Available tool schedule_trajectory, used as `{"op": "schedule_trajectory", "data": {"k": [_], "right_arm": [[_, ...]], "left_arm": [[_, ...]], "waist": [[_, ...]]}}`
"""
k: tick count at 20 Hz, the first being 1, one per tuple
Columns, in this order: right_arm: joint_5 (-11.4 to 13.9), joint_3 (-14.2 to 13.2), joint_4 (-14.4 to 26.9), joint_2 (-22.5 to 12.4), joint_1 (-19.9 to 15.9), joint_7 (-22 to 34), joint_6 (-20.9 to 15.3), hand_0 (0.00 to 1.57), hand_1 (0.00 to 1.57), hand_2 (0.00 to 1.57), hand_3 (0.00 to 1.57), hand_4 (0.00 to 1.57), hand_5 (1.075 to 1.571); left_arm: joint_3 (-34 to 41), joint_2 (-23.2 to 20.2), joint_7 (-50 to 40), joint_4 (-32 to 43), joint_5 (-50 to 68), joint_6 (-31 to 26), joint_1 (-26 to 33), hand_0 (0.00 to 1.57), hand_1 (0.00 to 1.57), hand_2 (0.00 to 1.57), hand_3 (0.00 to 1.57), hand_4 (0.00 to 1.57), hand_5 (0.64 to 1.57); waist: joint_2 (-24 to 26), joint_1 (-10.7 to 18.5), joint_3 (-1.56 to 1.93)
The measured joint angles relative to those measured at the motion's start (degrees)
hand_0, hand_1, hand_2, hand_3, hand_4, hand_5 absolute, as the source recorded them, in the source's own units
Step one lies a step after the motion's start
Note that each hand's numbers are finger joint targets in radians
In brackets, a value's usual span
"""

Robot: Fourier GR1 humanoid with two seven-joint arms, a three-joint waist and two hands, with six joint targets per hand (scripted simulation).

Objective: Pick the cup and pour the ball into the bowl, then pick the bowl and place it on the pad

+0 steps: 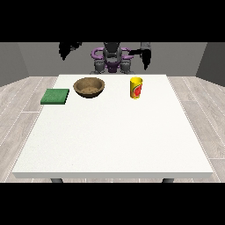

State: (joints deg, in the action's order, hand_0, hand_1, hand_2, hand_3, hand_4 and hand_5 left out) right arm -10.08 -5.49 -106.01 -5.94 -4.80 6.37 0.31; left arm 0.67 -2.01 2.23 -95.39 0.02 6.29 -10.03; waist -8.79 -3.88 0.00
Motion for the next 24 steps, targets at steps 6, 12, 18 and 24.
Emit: {"op": "schedule_trajectory", "data": {"k": [6, 12, 18, 24], "right_arm": [[-2.9, -3.9, 3.6, -2.63, -0.9, -4.35, 3.91, 0.0, 0.0, 0.0, 0.0, 0.67, 1.56], [-3.46, -5.25, 8.82, -3.09, -1.38, -6.05, 5.37, 0.0, 0.0, 0.0, 0.0, 0.67, 1.56], [-4.49, -7.63, 14.11, -5.06, -2.54, -8.81, 8.06, 0.0, 0.0, 0.0, 0.0, 0.68, 1.564], [-6.14, -8.71, 14.87, -6.87, -3.15, -8.57, 10.59, 0.0, 0.0, 0.0, 0.0, 0.68, 1.569]], "left_arm": [[3.35, -1.59, 11.64, 11.7, 0.95, -3.06, -0.61, 0.0, 0.0, 0.0, 0.0, 0.04, 1.457], [4.97, -2.08, 17.68, 25.41, 0.79, -4.62, -4.43, 0.0, 0.0, 0.0, 0.0, 0.14, 1.433], [6.61, -2.07, 24.65, 36.82, 0.39, -4.6, -8.32, 0.0, 0.0, 0.0, 0.0, 0.18, 1.423], [9.54, -2.36, 31.79, 48.09, 0.88, -3.37, -12.07, 0.7, 0.7, 0.64, 0.0, 1.01, 1.553]], "waist": [[-3.53, -1.28, -0.01], [-1.46, -1.22, -0.01], [-1.49, -1.74, -0.02], [-2.2, -3.52, -0.02]]}}
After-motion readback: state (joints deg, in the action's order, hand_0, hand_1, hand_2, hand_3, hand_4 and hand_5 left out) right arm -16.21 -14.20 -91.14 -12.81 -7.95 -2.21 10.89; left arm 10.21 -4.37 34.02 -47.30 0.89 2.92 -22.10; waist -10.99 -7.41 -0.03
